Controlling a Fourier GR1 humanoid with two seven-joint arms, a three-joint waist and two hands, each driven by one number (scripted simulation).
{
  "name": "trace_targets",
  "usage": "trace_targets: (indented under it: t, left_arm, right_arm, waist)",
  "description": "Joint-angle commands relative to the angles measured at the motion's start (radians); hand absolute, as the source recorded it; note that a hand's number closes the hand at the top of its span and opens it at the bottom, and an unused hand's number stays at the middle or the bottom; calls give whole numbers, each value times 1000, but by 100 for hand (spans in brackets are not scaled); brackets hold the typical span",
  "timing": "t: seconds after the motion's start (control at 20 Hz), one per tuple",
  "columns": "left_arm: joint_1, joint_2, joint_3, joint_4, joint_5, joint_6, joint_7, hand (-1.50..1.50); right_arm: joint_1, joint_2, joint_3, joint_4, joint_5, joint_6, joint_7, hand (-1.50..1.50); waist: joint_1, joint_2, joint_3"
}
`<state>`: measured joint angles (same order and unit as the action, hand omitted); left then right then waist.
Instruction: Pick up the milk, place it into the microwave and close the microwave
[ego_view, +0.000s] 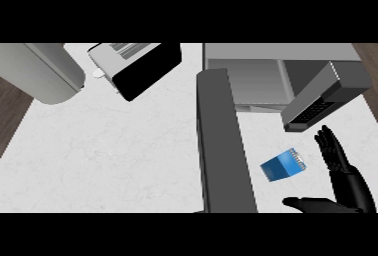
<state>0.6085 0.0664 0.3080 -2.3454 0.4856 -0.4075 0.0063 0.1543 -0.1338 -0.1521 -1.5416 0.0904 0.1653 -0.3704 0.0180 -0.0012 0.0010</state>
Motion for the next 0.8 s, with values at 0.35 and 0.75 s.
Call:
trace_targets:
  t: [0.35, 0.75]
  left_arm:
    - [80, -57, 24, -122, 95, -52, 3, -150]
    - [133, -60, 42, -143, 137, -102, 4, -150]
  right_arm:
    - [-91, -61, -30, 451, 125, -34, -331, -150]
    - [-295, -49, -66, 774, 130, -72, -473, -150]
  waist:
    - [1, 1, 1]
    - [6, 2, 1]
